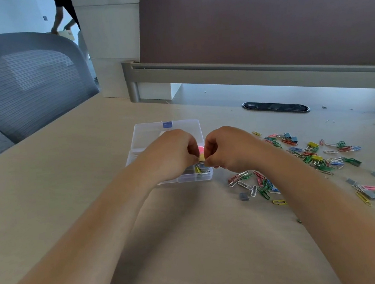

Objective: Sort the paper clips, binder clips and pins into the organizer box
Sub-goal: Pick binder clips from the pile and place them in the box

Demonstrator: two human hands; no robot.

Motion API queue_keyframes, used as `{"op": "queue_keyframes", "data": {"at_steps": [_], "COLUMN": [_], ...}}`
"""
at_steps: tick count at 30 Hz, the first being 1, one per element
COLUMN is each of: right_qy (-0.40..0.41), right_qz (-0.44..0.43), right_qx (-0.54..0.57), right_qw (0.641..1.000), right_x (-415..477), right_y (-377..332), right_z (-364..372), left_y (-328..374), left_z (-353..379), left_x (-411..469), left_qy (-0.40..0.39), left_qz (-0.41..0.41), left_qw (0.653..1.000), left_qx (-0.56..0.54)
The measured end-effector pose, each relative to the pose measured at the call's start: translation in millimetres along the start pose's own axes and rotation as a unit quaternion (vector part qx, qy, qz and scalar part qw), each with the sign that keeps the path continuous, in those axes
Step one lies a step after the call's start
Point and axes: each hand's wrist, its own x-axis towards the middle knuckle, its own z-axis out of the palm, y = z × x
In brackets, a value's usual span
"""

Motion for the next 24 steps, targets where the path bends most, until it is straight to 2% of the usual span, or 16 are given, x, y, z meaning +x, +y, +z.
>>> {"op": "queue_keyframes", "data": {"at_steps": [18, 24], "right_qy": [-0.01, -0.013], "right_qz": [0.014, 0.022], "right_qx": [0.013, 0.001], "right_qw": [1.0, 1.0], "right_x": [0.8, 2.1], "right_y": [3.4, 2.9], "right_z": [0.3, 2.0], "left_y": [-1.9, -0.7], "left_z": [5.7, 1.8], "left_x": [1.3, -1.0], "left_qy": [0.001, -0.025], "left_qz": [0.002, 0.018], "left_qw": [1.0, 0.999], "left_qx": [0.03, 0.032]}}
